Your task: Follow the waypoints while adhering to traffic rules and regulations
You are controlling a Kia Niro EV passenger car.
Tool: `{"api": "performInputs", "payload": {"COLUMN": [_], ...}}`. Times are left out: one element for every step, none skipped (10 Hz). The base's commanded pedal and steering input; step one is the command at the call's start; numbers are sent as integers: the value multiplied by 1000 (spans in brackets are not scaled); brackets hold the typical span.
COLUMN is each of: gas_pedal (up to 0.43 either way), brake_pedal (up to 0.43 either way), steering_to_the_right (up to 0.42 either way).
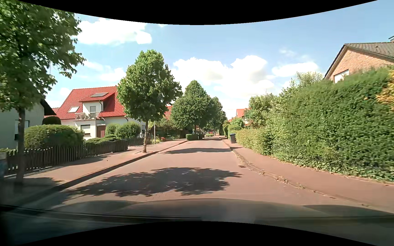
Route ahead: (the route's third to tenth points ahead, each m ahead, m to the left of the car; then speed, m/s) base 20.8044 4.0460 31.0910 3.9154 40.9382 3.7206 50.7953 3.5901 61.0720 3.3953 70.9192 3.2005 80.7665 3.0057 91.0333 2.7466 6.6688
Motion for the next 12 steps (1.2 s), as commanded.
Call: {"api": "performInputs", "payload": {"gas_pedal": [370, 370, 358, 240, 228, 150, 87, 87, 98, 98, 98, 98], "brake_pedal": [6, 6, 6, 6, 6, 6, 6, 6, 6, 6, 6, 6], "steering_to_the_right": [1, 1, 0, 0, 0, -1, -2, -3, -3, -5, -5, -5]}}
